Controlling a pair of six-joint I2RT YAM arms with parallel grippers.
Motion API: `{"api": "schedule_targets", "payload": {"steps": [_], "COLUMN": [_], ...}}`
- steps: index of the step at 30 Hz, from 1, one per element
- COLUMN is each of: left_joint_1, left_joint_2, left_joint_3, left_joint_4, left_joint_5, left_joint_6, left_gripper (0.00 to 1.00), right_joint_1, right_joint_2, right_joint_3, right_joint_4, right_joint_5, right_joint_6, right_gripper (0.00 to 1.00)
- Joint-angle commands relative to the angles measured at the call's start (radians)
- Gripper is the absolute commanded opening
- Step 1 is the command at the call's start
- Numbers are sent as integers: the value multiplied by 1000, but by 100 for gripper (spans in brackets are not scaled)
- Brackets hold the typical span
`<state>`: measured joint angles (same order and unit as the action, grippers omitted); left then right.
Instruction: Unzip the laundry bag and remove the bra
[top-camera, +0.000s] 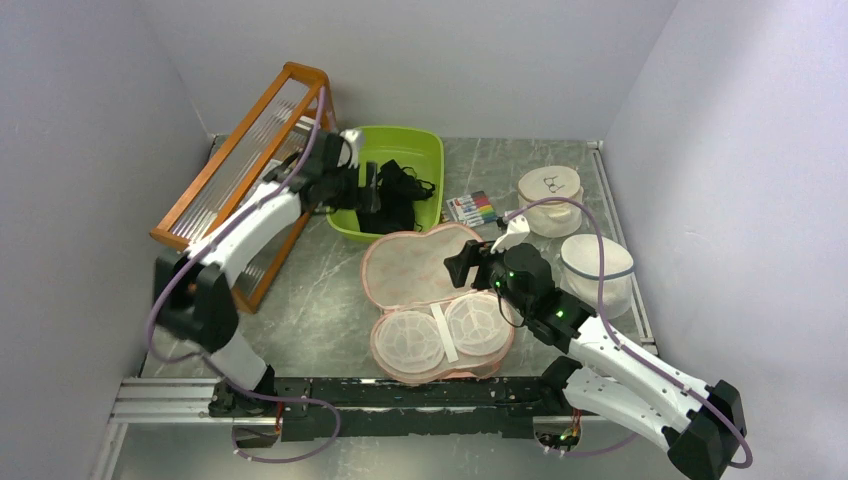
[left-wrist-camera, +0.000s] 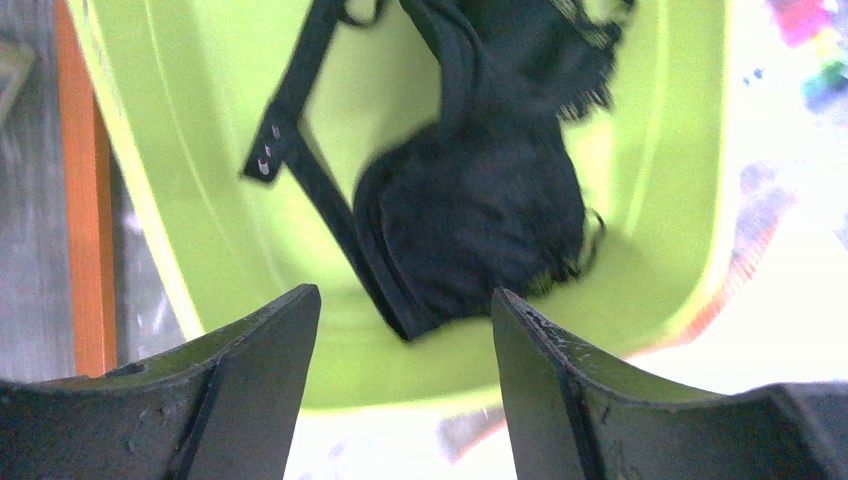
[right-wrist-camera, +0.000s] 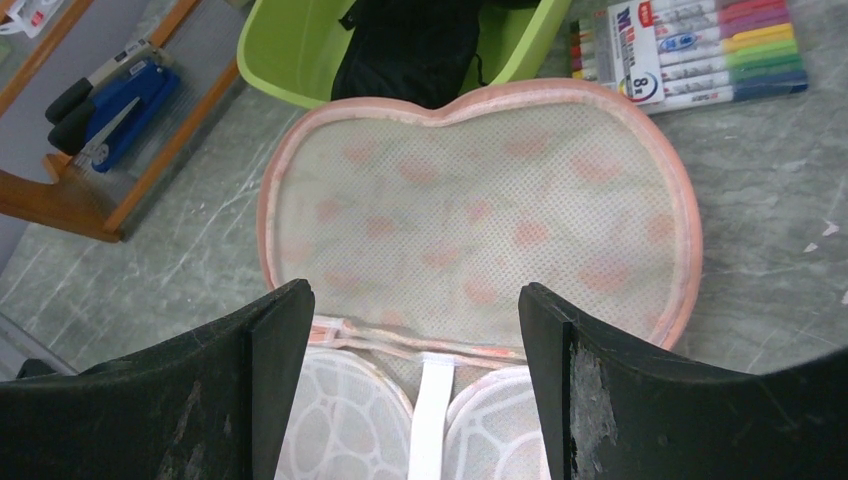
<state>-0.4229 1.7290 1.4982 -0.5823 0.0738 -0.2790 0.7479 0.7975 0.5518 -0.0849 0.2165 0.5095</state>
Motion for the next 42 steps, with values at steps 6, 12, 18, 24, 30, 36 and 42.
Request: {"api": "schedule_targets", "payload": {"steps": [6,12,18,24,30,36,42], "left_joint_1": [-7,-3,32,51,75,75,75], "left_joint_2": [-437,-512,-422,-293,-201,-115,-72], "left_joint_3": [-654,-806,-868,-865,-842,-797,-725], "left_joint_4": [319,391,575,733,949,1036,962], "left_joint_5": [385,319,413,493,635,661,646], "left_joint_6": [-203,-270,-340,-401,-469,-484,-408], "left_gripper": [99,100,99,93,88,76,58], "right_joint_1": [-6,-6,-7,-7,-7,-7,-7], "right_joint_2": [22,38,11,-43,-41,-26,-30], "right_joint_3": [-12,-12,-17,-20,-26,-23,-20], "right_joint_4": [90,114,89,57,61,75,62], "right_joint_5": [-60,-96,-99,-71,-74,-83,-77], "right_joint_6": [21,33,38,32,33,31,25], "right_gripper": [76,76,77,77,77,77,77]}}
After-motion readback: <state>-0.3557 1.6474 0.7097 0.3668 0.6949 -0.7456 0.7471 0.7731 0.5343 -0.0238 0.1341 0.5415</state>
